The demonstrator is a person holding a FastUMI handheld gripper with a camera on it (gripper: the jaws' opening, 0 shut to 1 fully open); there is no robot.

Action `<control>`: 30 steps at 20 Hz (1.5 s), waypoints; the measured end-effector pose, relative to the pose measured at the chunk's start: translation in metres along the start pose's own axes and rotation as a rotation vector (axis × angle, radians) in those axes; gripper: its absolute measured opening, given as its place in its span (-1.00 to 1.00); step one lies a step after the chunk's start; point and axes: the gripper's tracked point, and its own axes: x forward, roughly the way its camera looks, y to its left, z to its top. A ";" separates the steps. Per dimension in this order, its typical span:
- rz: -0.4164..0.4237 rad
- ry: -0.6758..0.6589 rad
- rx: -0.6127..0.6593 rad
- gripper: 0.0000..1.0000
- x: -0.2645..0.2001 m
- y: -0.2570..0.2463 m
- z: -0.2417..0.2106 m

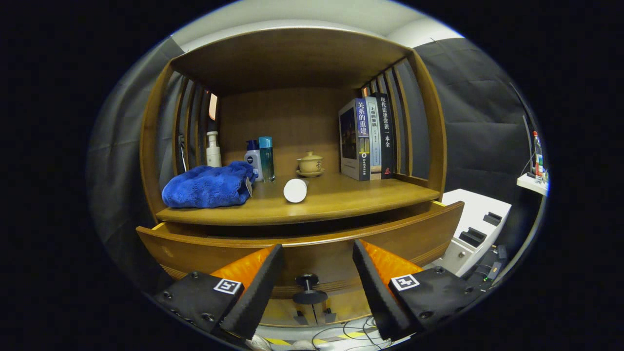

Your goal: Pull open the drawer, take out the items inside it, and place them on the countertop above the cabinet.

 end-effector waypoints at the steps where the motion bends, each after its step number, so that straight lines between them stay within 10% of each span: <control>1: 0.004 0.000 0.003 0.92 0.008 0.001 0.002; 14: 0.007 0.014 0.026 0.92 0.027 0.005 0.025; 30: 0.001 -0.202 -0.093 0.92 -0.074 -0.009 0.281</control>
